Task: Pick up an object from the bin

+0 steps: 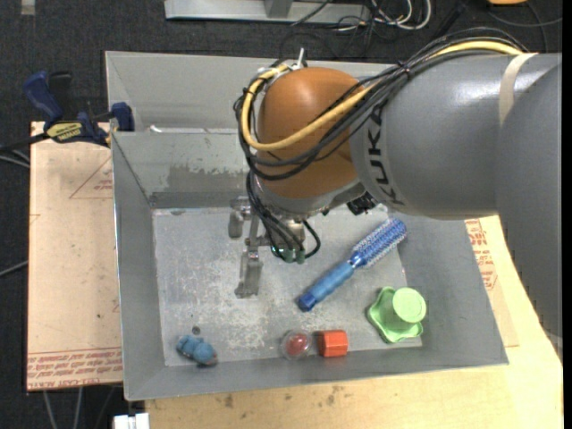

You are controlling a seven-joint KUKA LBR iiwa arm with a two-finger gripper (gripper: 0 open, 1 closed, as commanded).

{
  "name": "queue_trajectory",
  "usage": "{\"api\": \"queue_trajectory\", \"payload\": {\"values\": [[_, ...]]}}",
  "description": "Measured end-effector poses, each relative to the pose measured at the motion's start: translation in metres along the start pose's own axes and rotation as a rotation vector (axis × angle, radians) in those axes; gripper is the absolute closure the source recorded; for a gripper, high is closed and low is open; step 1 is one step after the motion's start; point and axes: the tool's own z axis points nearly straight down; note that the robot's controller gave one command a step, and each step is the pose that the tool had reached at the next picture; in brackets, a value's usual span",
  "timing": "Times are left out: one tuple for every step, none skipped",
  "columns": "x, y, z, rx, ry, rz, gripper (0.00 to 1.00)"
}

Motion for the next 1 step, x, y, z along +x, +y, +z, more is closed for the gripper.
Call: {"api": "queue_trajectory", "payload": {"values": [[0.0546, -0.0283, 0.1280, 0.002, -0.008, -0.848, 0.00]]}}
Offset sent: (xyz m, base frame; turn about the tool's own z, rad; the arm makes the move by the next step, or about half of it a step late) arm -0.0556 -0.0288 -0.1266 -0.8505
